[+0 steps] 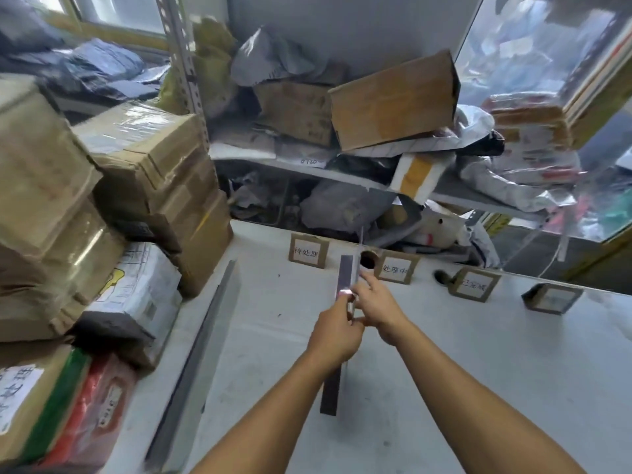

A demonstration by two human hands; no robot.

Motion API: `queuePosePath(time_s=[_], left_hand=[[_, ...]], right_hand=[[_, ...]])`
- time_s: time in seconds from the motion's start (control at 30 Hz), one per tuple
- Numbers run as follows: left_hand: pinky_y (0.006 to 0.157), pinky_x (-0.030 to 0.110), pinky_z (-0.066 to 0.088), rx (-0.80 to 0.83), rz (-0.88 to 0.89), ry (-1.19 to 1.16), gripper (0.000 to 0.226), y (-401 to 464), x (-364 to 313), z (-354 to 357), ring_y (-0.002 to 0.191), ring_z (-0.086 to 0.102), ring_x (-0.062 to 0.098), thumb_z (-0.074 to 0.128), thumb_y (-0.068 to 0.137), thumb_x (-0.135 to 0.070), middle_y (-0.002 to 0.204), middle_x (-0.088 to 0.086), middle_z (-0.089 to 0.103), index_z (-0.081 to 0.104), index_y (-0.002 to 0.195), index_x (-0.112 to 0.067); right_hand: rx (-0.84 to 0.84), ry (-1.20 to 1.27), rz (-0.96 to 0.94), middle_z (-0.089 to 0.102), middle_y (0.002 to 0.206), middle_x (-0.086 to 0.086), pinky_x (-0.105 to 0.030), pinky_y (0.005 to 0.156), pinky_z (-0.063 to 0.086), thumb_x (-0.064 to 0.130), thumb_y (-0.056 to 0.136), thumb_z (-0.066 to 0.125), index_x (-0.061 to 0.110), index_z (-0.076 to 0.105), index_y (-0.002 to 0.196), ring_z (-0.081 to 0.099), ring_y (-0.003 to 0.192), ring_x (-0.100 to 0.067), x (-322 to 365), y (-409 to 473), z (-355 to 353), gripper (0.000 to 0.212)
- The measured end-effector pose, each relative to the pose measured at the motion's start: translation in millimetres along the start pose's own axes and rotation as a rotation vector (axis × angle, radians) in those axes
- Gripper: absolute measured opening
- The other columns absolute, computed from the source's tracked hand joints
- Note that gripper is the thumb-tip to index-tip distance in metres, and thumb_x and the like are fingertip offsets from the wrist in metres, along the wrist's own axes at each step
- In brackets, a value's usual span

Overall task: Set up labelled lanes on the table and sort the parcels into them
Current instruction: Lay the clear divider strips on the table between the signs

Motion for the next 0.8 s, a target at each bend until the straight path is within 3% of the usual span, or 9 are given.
queuePosePath(time_s=[0.13,0.2,0.27,0.37,0.53,0.67,0.8], left_hand=[[0.078,0.02,0.044,0.067,-0.1,-0.021,0.049,28,18,29,0.114,0.062,0.022,0.054,0.097,-0.015,0.135,0.002,0.061,0.043,0.142,-0.031],[0.065,0.01,0.04,0.091,-0.131,-0.044,0.053,40,21,36,0.104,0.061,0.016,0.054,0.095,-0.013,0.138,0.0,0.058,0.042,0.143,-0.033],[0.057,0.008,0.036,0.093,-0.146,-0.061,0.055,53,23,39,0.093,0.055,0.009,0.054,0.095,-0.013,0.139,-0.001,0.057,0.042,0.144,-0.034],[0.064,0.012,0.039,0.097,-0.16,-0.095,0.056,68,22,41,0.097,0.054,0.008,0.054,0.094,-0.014,0.139,-0.001,0.056,0.041,0.146,-0.033],[0.066,0.013,0.042,0.105,-0.168,-0.18,0.056,76,20,42,0.092,0.056,-0.001,0.054,0.091,-0.015,0.128,-0.005,0.058,0.043,0.143,-0.034],[0.064,0.018,0.045,0.126,-0.156,-0.202,0.055,75,22,42,0.098,0.06,0.007,0.053,0.092,-0.015,0.128,-0.003,0.058,0.044,0.143,-0.035],[0.067,0.017,0.047,0.13,-0.155,-0.219,0.054,74,23,44,0.102,0.059,0.007,0.052,0.093,-0.017,0.132,-0.002,0.057,0.043,0.143,-0.037]], right_hand=[[-0.025,-0.041,0.041,0.049,0.146,-0.01,-0.05,0.088,0.059,0.018,0.1,0.042,0.03,0.036,0.153,0.058,0.119,-0.03,-24,28,-12,0.054],[-0.025,-0.074,0.044,0.048,0.149,-0.01,-0.048,0.09,0.059,0.018,0.1,0.042,0.029,0.034,0.154,0.057,0.122,-0.03,-29,42,-17,0.055],[-0.024,-0.131,0.036,0.047,0.151,-0.009,-0.048,0.097,0.055,0.02,0.1,0.042,0.027,0.033,0.154,0.054,0.127,-0.03,-32,56,-21,0.056],[-0.016,-0.164,0.027,0.051,0.146,-0.01,-0.05,0.099,0.053,0.02,0.098,0.041,0.027,0.034,0.154,0.057,0.122,-0.03,-30,73,-26,0.057],[-0.066,-0.186,0.004,0.054,0.139,-0.01,-0.039,0.084,0.058,0.019,0.099,0.04,0.028,0.037,0.152,0.06,0.103,-0.02,-28,84,-31,0.054],[-0.094,-0.219,-0.009,0.045,0.15,-0.009,-0.039,0.092,0.055,0.02,0.103,0.038,0.025,0.035,0.153,0.051,0.106,-0.019,-33,81,-31,0.051],[-0.108,-0.225,-0.005,0.044,0.151,-0.009,-0.039,0.087,0.058,0.02,0.103,0.038,0.025,0.034,0.154,0.054,0.107,-0.021,-33,78,-32,0.051]])
Point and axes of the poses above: each hand's wrist, its own y-axis towards the middle knuckle, its own z-axis out of the palm, x = y × z, the point moved 2 cm from there along y, towards the middle knuckle
